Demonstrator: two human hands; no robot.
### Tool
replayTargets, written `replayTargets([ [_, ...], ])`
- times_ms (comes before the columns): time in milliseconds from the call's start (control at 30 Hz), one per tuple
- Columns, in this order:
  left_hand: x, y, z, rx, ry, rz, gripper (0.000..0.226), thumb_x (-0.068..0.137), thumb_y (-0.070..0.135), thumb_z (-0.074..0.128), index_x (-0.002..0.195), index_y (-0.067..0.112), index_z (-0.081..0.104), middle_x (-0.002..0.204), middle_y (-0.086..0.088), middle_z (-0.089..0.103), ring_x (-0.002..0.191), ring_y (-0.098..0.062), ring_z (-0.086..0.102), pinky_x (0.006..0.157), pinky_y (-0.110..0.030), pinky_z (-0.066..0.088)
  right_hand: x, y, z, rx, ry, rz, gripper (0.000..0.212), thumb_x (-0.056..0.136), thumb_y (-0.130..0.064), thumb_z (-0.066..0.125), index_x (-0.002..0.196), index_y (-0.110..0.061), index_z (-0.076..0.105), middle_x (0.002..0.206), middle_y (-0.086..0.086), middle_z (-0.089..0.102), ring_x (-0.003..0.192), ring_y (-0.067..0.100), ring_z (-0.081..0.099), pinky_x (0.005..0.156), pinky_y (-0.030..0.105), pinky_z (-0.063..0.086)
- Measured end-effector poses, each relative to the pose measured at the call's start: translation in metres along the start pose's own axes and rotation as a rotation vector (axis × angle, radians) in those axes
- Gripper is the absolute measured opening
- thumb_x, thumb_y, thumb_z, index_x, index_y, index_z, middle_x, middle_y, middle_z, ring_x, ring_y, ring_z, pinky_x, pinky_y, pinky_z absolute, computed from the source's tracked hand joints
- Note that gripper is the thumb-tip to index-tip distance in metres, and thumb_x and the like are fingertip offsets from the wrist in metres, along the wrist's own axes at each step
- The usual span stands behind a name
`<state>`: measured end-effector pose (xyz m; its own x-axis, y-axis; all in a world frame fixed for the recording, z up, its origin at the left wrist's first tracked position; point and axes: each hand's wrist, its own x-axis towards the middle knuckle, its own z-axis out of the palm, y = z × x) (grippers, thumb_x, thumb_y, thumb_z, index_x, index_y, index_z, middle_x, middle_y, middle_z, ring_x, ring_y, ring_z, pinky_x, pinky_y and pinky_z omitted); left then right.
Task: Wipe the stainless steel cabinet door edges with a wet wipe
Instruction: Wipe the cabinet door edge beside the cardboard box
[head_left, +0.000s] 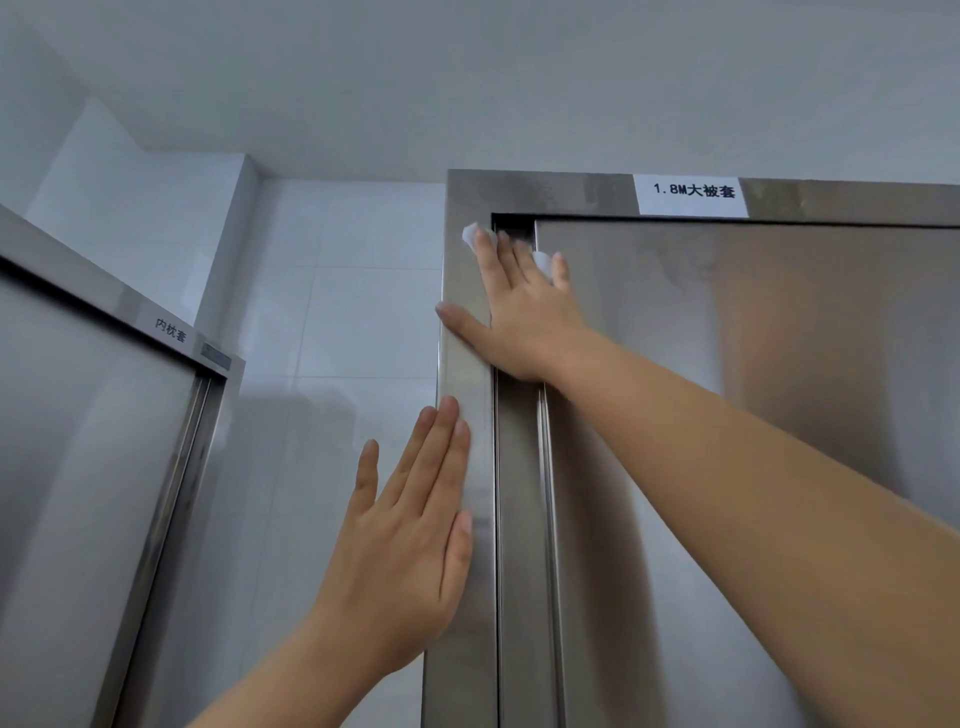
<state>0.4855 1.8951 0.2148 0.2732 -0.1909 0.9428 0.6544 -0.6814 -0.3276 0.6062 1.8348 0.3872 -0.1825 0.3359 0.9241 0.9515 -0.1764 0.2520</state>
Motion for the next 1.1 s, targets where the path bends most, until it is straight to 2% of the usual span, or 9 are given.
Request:
replayTargets([
  [133, -0.004, 0.001, -0.002, 0.042, 0.000, 0.002, 0.057, 0.090, 0.025, 0.028, 0.142, 0.001, 0.031, 0.151, -0.011, 0.025, 0.139, -0.020, 0.019, 0.109, -0.045, 0.012, 0.007, -0.001, -0.003, 0.019, 0.008, 0.012, 0.074, 0.094, -0.059, 0.021, 0.148, -0.023, -0.015, 0.158, 0.007, -0.003, 0.145, 0.020, -0.004, 0.112, 0.046, -0.009],
  [233, -0.007, 0.004, -0.003, 0.052, -0.001, -0.018, 0.057, 0.090, 0.026, 0.029, 0.142, 0.002, 0.031, 0.151, -0.011, 0.026, 0.139, -0.020, 0.019, 0.108, -0.046, 0.014, -0.031, -0.006, 0.011, 0.045, 0.046, -0.051, 0.073, 0.095, -0.055, 0.021, 0.147, -0.021, -0.015, 0.158, 0.002, -0.006, 0.144, 0.018, -0.007, 0.112, 0.042, -0.011],
  [367, -0.024, 0.009, -0.002, 0.036, -0.027, -0.035, 0.059, 0.090, 0.026, 0.029, 0.145, 0.003, 0.024, 0.152, -0.011, 0.023, 0.140, -0.020, 0.017, 0.110, -0.044, 0.011, -0.083, -0.011, 0.021, 0.019, 0.000, -0.154, 0.073, 0.091, -0.055, 0.018, 0.136, -0.021, -0.030, 0.157, 0.006, -0.011, 0.144, 0.019, -0.013, 0.112, 0.036, -0.015],
  [500, -0.038, 0.015, 0.000, 0.019, -0.037, -0.050, 0.059, 0.091, 0.027, 0.028, 0.145, 0.004, 0.019, 0.153, -0.011, 0.020, 0.141, -0.021, 0.016, 0.111, -0.043, 0.008, -0.079, -0.011, 0.018, -0.013, -0.055, -0.140, 0.080, 0.094, -0.055, 0.023, 0.143, -0.013, -0.025, 0.156, 0.011, -0.016, 0.143, 0.023, -0.017, 0.111, 0.037, -0.016],
  [633, -0.038, 0.015, 0.001, 0.010, -0.034, -0.061, 0.059, 0.091, 0.027, 0.027, 0.145, 0.003, 0.019, 0.153, -0.011, 0.020, 0.141, -0.022, 0.016, 0.111, -0.044, 0.007, -0.051, -0.010, 0.009, 0.014, -0.093, -0.079, 0.086, 0.091, -0.063, 0.026, 0.146, -0.015, -0.020, 0.156, 0.012, -0.014, 0.143, 0.024, -0.015, 0.112, 0.039, -0.014],
  [733, -0.041, 0.016, 0.002, 0.016, -0.034, -0.061, 0.056, 0.097, 0.030, 0.018, 0.145, 0.003, 0.018, 0.154, -0.011, 0.018, 0.141, -0.021, 0.015, 0.111, -0.044, 0.007, -0.053, -0.014, 0.011, 0.050, -0.056, -0.064, 0.083, 0.092, -0.060, 0.026, 0.147, -0.016, -0.018, 0.157, 0.011, -0.012, 0.144, 0.024, -0.013, 0.112, 0.038, -0.015],
  [967, -0.060, 0.025, 0.005, 0.004, -0.034, -0.093, 0.061, 0.090, 0.027, 0.028, 0.145, 0.003, 0.017, 0.153, -0.010, 0.016, 0.142, -0.021, 0.011, 0.112, -0.045, 0.006, -0.132, -0.031, 0.034, 0.092, -0.041, -0.120, 0.074, 0.095, -0.052, 0.022, 0.140, -0.019, -0.027, 0.156, 0.010, -0.015, 0.142, 0.021, -0.018, 0.106, 0.028, -0.025],
  [1100, -0.071, 0.028, 0.002, 0.019, -0.064, -0.082, 0.061, 0.090, 0.027, 0.029, 0.145, 0.002, 0.016, 0.153, -0.012, 0.016, 0.142, -0.022, 0.013, 0.112, -0.046, 0.007, -0.122, -0.027, 0.029, 0.047, -0.072, -0.105, 0.073, 0.096, -0.049, 0.020, 0.140, -0.015, -0.027, 0.155, 0.013, -0.016, 0.143, 0.023, -0.017, 0.110, 0.032, -0.019],
])
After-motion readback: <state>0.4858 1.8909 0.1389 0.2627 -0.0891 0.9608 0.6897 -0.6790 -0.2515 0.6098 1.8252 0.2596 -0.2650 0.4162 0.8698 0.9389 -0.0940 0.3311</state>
